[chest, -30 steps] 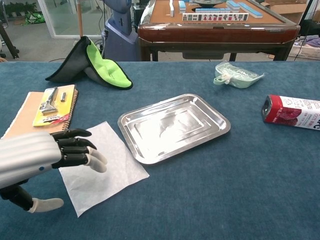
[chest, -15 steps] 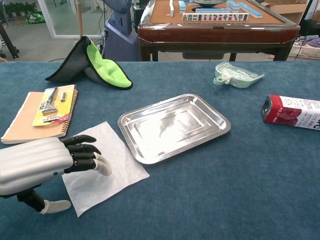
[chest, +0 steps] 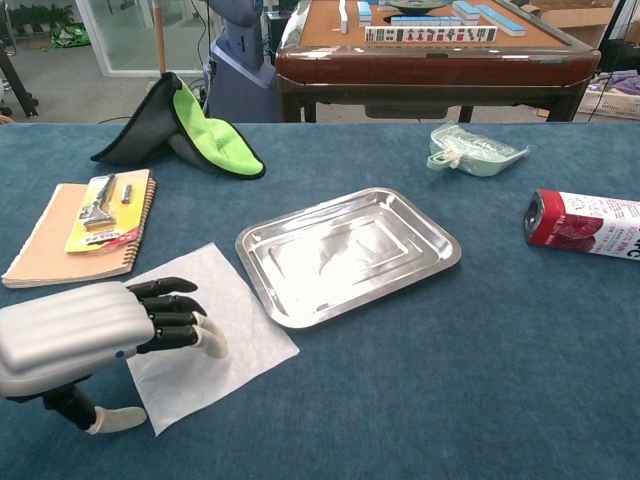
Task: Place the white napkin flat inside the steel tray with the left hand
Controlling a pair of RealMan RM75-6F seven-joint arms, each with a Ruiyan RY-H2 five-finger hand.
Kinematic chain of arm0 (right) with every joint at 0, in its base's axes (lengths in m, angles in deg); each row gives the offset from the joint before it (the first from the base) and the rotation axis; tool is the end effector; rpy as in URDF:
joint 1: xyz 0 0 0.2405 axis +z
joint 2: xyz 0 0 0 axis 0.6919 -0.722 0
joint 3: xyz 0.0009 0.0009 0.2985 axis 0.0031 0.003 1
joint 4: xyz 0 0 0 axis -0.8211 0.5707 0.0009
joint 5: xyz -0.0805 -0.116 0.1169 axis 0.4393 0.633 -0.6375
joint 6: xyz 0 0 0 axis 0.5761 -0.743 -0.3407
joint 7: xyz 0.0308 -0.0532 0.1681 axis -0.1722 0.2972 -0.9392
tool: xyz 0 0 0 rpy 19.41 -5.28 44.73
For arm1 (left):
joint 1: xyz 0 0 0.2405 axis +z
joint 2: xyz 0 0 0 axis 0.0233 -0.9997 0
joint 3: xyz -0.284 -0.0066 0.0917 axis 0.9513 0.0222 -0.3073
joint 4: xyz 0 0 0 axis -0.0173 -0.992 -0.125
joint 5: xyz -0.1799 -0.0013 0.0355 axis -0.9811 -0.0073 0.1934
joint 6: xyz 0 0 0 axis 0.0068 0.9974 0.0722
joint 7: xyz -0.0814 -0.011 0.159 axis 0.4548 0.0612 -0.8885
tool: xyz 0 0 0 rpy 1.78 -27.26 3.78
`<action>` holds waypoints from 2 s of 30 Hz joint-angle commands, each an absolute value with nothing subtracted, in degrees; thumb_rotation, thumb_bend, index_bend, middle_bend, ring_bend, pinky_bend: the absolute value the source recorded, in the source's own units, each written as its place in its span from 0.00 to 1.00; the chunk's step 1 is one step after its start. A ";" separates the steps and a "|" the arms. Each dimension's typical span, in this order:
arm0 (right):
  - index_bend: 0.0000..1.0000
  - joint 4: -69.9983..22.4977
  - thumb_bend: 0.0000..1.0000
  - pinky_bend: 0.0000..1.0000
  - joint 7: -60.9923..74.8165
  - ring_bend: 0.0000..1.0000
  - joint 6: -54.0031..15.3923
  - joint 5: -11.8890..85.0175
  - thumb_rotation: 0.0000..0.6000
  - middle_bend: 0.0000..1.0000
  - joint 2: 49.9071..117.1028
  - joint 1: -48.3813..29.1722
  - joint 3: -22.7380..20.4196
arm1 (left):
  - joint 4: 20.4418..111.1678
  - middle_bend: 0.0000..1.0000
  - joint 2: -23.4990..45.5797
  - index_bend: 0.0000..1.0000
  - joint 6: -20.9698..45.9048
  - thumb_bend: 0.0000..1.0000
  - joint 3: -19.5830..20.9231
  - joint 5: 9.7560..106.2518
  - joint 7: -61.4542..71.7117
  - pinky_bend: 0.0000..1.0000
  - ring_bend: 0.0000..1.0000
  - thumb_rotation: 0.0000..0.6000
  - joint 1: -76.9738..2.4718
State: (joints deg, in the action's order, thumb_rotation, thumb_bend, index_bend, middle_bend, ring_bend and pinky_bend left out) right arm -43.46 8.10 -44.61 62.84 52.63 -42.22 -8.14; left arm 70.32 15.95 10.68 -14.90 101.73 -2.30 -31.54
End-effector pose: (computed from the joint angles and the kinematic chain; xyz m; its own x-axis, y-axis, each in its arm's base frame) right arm -0.3298 -0.1983 0.2780 0.5470 0.0595 0.8350 -0.8361 -0.0100 0.5485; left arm -0.2240 0.2668 -0.0344 0.6561 0.2040 0.7265 0.5824 -0.7491 -0.3156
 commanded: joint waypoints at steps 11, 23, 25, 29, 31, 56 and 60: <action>0.21 -43.67 0.08 0.25 8.09 0.20 -44.85 62.91 1.00 0.31 52.36 -42.51 -8.24 | 72.09 0.20 15.40 0.19 11.17 0.24 -15.37 100.45 -4.10 0.00 0.12 1.00 -31.36; 0.21 -43.74 0.08 0.25 7.92 0.20 -45.50 63.04 1.00 0.31 52.21 -43.07 -8.40 | 73.26 0.20 14.86 0.16 11.85 0.21 -15.68 99.18 -5.28 0.00 0.12 1.00 -30.87; 0.21 -43.85 0.08 0.25 7.95 0.20 -45.58 63.12 1.00 0.31 52.16 -43.12 -8.42 | 73.15 0.20 15.12 0.16 11.77 0.20 -15.85 99.21 -5.31 0.00 0.12 1.00 -30.90; 0.21 -44.03 0.08 0.25 8.06 0.20 -45.51 63.09 1.00 0.31 52.07 -43.18 -8.46 | 72.45 0.20 15.94 0.15 12.34 0.17 -15.86 99.24 -5.16 0.00 0.12 1.00 -30.73; 0.21 -44.14 0.08 0.25 8.14 0.20 -45.62 63.11 1.00 0.31 51.98 -43.23 -8.44 | 72.04 0.19 16.26 0.14 12.81 0.16 -15.82 99.26 -4.88 0.00 0.12 1.00 -30.62; 0.21 -44.73 0.08 0.25 9.01 0.20 -45.39 62.53 1.00 0.31 51.73 -43.44 -8.32 | 69.30 0.18 19.71 0.12 14.95 0.13 -14.47 98.40 -2.90 0.00 0.12 1.00 -30.84; 0.21 -44.68 0.08 0.25 9.00 0.20 -45.23 62.46 1.00 0.31 51.78 -43.38 -8.29 | 69.26 0.18 20.31 0.14 15.80 0.13 -14.10 98.21 -1.91 0.00 0.12 1.00 -30.73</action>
State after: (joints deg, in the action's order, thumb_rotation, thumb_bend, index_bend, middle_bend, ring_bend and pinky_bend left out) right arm -44.69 9.00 -45.23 62.46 51.78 -43.38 -8.29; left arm 69.30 20.13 15.58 -14.21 98.25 -2.17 -30.77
